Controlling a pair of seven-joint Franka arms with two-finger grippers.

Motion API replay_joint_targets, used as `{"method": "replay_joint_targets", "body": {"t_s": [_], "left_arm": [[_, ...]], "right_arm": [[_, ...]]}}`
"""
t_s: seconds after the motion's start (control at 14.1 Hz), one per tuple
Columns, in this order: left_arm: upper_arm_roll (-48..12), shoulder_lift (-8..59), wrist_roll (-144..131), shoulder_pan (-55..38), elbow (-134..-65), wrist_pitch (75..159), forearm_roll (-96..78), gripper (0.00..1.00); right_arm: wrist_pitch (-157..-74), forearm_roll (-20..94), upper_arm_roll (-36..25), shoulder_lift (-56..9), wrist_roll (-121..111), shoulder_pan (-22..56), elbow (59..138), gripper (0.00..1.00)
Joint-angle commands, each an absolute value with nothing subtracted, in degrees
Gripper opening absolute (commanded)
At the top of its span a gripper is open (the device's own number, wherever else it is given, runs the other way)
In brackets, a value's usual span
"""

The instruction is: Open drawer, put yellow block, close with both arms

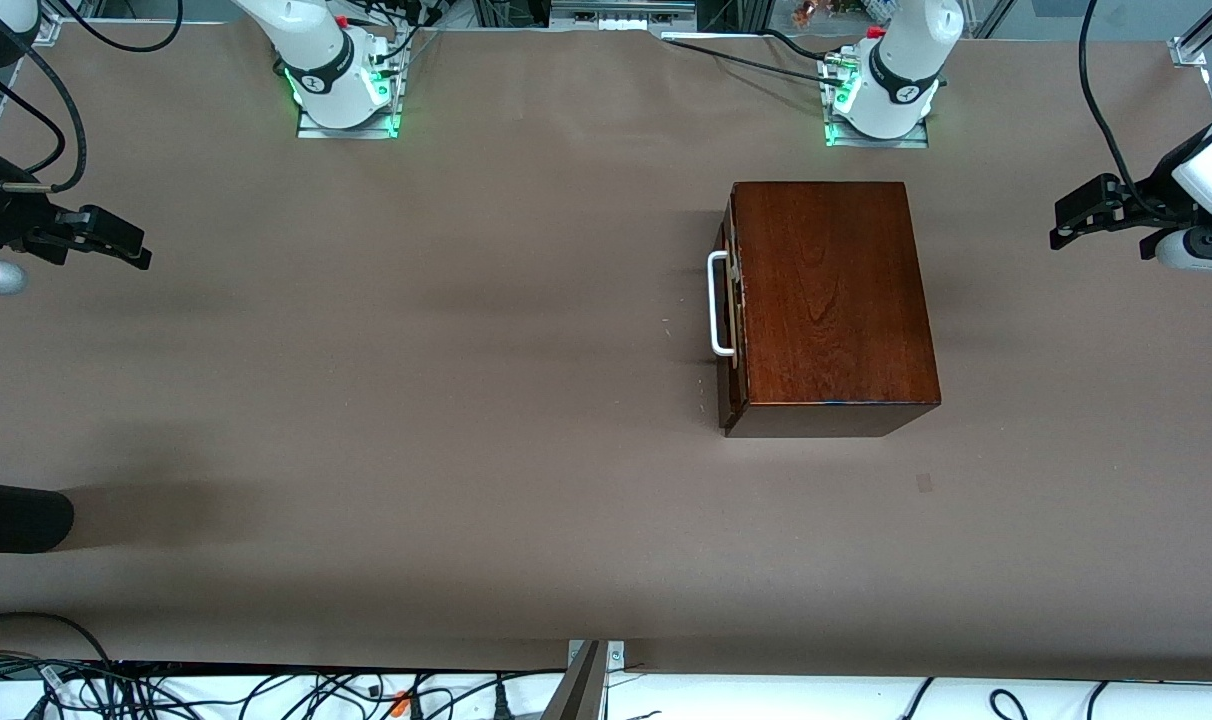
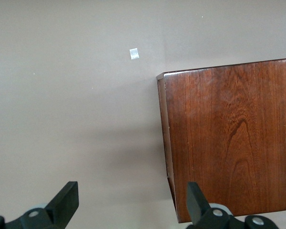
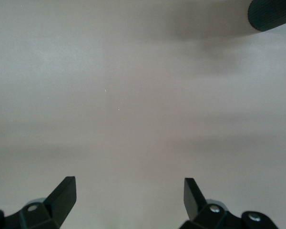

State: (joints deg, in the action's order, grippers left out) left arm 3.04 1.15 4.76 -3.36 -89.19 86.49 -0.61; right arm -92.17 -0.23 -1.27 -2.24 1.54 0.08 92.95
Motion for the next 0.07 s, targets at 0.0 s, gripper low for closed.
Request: {"method": "replay_joint_targets", "body": {"t_s": [0.0], "left_arm": [[2.99,1.93,4.48,-3.25,-87.45,85.61,0.79,1.0]], "right_arm": [[-92.2,0.7,-0.79,-1.23,0.53,-0.7,93.16,1.0]]}}
